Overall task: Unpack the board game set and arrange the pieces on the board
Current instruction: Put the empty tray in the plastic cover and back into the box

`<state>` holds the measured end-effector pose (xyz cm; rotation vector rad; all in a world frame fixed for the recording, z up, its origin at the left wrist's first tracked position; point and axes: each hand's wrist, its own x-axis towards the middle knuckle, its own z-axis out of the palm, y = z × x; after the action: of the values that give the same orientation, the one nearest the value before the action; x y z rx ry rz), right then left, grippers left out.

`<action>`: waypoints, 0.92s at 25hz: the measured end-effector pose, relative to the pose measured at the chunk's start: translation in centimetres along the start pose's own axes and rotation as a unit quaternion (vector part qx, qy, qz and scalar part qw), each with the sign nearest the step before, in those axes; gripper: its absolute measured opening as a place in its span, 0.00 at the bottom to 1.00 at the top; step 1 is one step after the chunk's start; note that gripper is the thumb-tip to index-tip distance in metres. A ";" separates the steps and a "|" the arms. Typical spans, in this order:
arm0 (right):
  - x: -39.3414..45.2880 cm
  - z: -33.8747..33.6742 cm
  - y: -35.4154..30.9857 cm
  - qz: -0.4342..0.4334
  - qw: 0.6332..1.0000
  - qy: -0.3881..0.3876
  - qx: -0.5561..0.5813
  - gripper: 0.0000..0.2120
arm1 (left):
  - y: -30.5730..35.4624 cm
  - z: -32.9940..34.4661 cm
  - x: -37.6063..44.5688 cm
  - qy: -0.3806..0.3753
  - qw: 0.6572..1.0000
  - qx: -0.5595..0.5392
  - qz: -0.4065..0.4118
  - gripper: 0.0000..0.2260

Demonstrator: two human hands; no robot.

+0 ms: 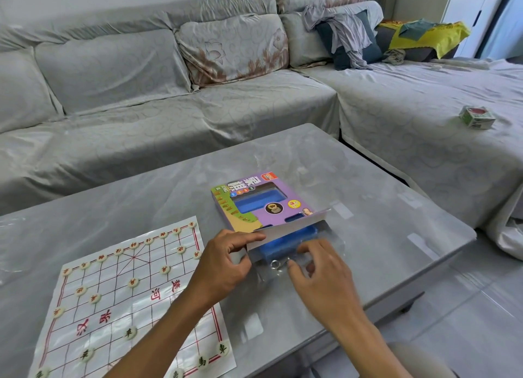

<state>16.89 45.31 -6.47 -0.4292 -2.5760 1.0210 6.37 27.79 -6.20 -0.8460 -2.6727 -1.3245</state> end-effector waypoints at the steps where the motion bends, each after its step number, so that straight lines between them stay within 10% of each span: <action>1: 0.5 0.4 0.0 -0.022 1.000 -0.008 0.016 0.05 | 0.2 -0.1 -0.2 -0.001 1.000 -0.004 0.000 0.26; 8: 3.1 2.9 -0.1 -0.086 0.995 0.050 0.018 0.10 | 1.4 -0.7 -1.1 0.021 0.999 -0.048 -0.016 0.20; 15: 4.5 -0.6 -0.5 0.019 0.978 0.205 0.010 0.42 | 2.5 -3.4 -1.0 0.071 0.992 -0.103 -0.026 0.20; 19: 5.9 -3.4 0.5 0.116 0.965 0.066 0.225 0.27 | 2.4 -4.9 -1.2 0.107 0.989 -0.097 -0.009 0.20; 23: 6.8 -3.4 -0.3 0.077 0.857 -0.074 0.504 0.13 | 2.5 -5.0 -1.2 0.146 0.984 -0.102 -0.011 0.21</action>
<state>12.12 49.84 -2.64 -0.2549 -1.7360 2.2972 7.64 24.72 -1.52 -0.5835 -2.3595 -1.6066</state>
